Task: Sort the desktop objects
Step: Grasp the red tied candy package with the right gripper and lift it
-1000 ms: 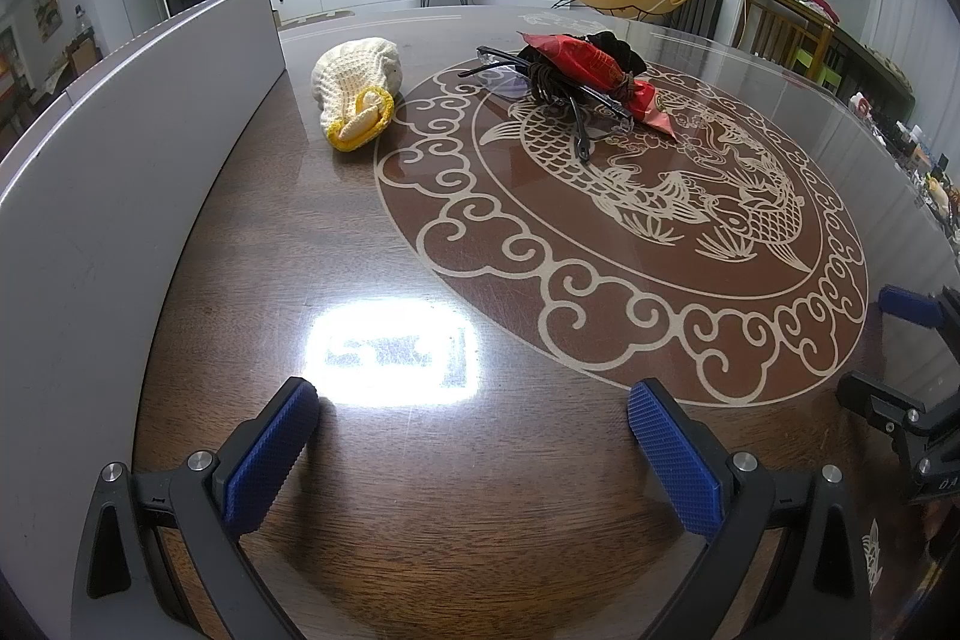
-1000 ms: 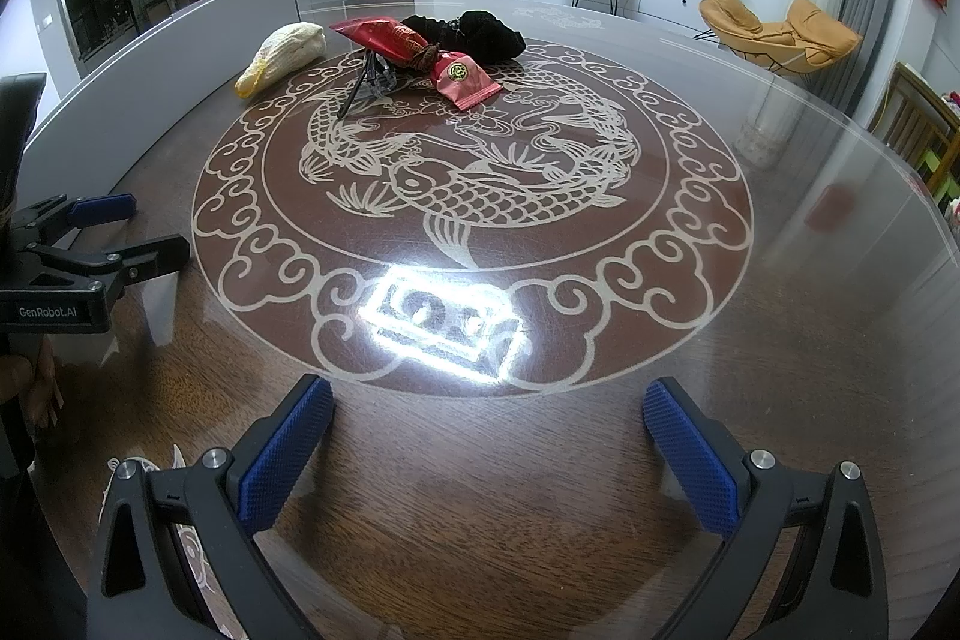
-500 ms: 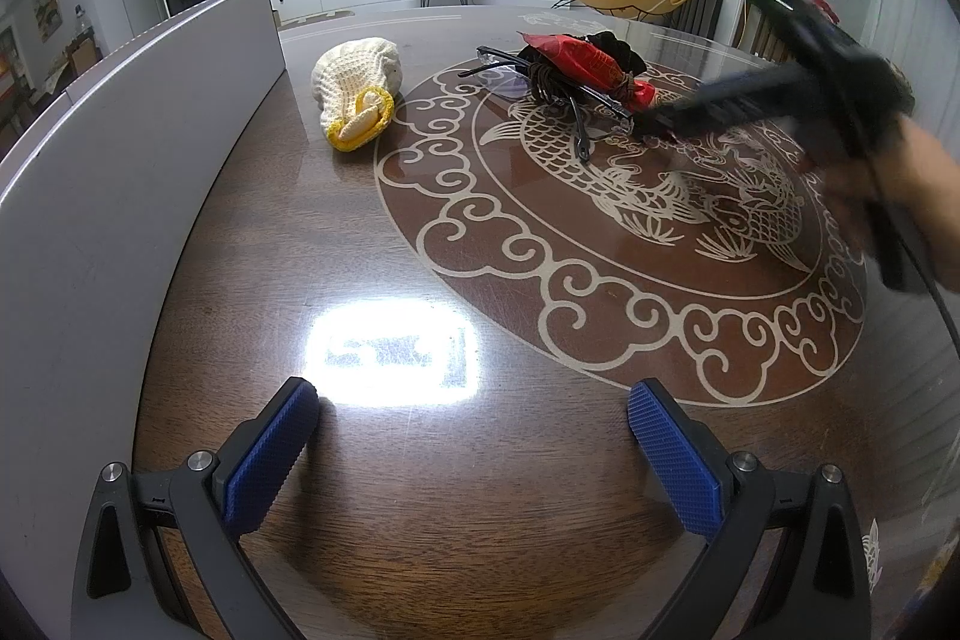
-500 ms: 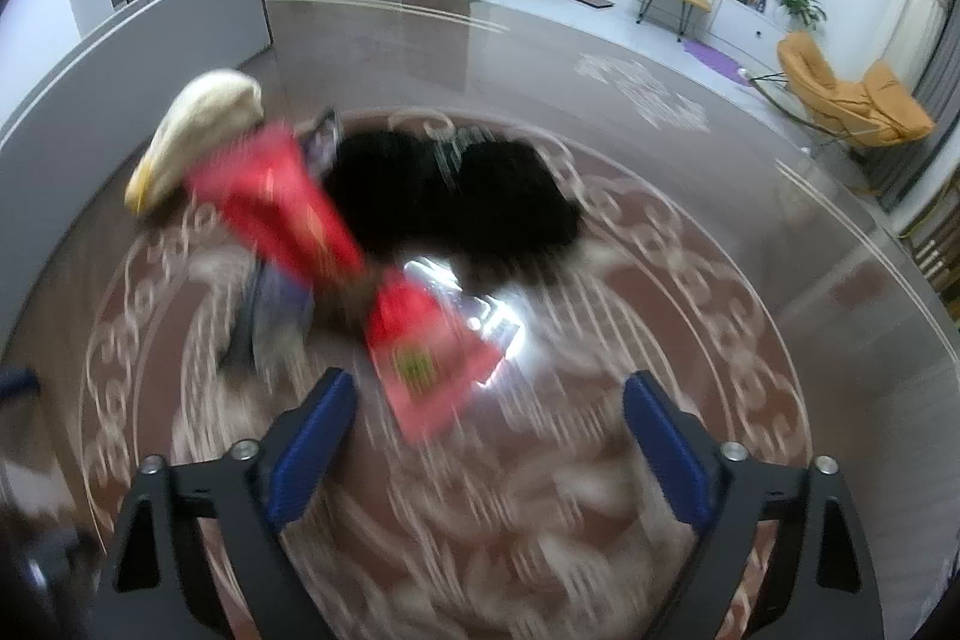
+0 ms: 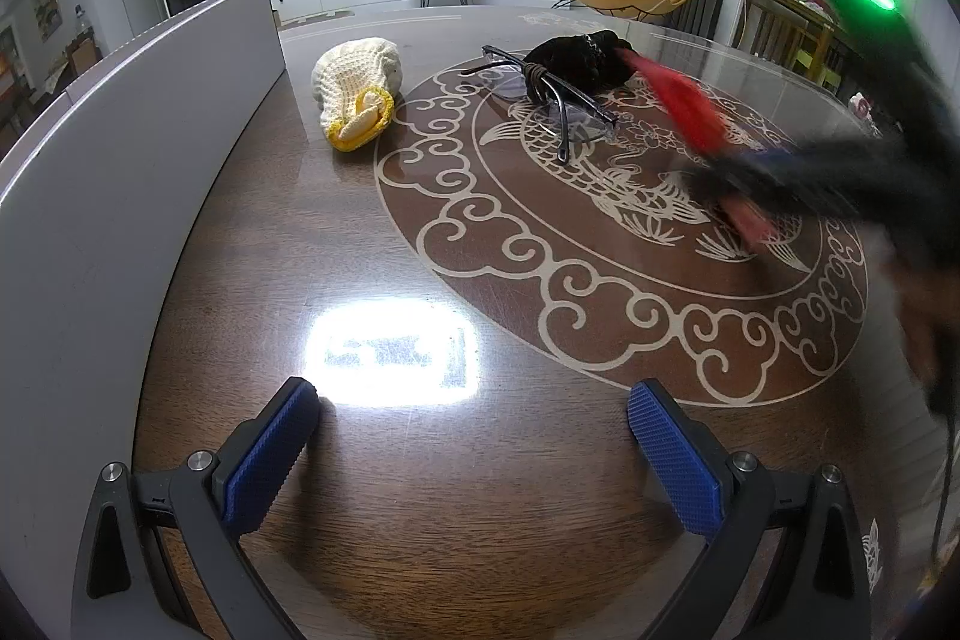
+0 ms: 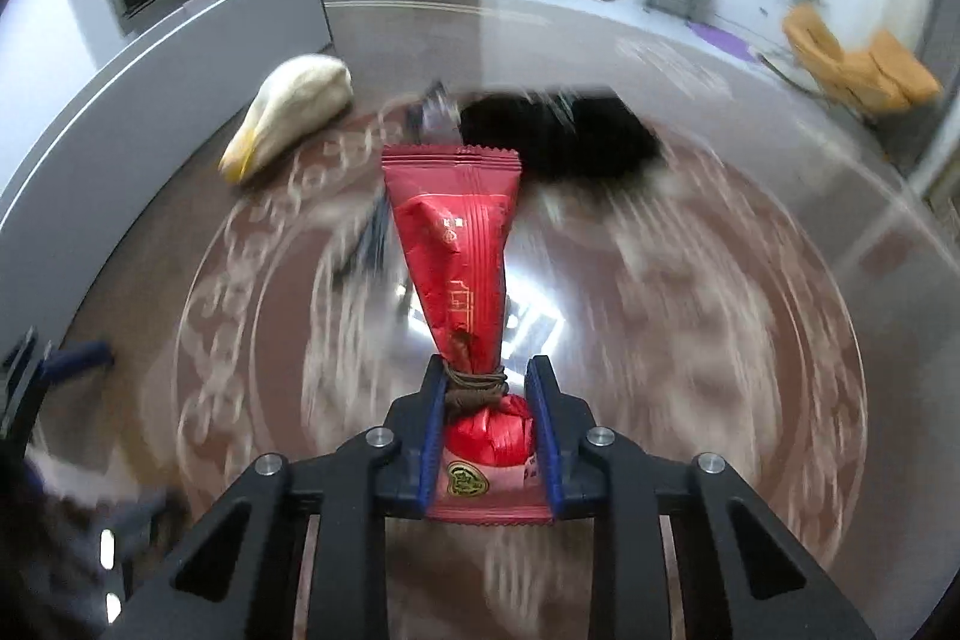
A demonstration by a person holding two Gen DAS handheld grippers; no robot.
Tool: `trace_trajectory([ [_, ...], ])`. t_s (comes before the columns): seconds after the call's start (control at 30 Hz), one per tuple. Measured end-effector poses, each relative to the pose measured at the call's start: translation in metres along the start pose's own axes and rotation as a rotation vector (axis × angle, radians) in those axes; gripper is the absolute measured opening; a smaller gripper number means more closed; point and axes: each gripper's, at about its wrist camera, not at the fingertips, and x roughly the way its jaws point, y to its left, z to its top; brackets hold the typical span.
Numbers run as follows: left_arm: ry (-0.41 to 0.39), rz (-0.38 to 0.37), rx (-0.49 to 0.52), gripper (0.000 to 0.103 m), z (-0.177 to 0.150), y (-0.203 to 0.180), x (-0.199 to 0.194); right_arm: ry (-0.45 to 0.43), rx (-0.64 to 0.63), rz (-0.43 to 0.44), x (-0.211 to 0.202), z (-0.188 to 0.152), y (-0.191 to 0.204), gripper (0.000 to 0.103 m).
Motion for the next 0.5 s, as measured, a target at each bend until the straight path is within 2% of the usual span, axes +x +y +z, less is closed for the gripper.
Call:
trace_trajectory([
  [0.13, 0.0, 0.0, 0.0, 0.103, 0.0, 0.0, 0.0, -0.028, 0.015, -0.042, -0.032, -0.056, 0.002, 0.028],
  [0.2, 0.0, 0.0, 0.0, 0.103, 0.0, 0.0, 0.0, -0.054, 0.017, -0.046, -0.04, -0.071, 0.003, 0.044],
  [0.23, 0.0, 0.0, 0.0, 0.103, 0.0, 0.0, 0.0, -0.064, 0.01, -0.041, -0.042, -0.077, 0.005, 0.058],
  [0.27, 0.0, 0.0, 0.0, 0.103, 0.0, 0.0, 0.0, -0.072, 0.004, -0.04, -0.042, -0.081, 0.007, 0.066],
  [0.4, 0.0, -0.001, -0.001, 0.103, 0.0, 0.0, 0.0, -0.104, 0.004, -0.031, -0.043, -0.083, 0.009, 0.073],
  [0.5, 0.001, -0.001, -0.001, 0.103, 0.001, -0.001, -0.002, -0.105, -0.006, -0.03, -0.039, -0.081, 0.012, 0.082],
])
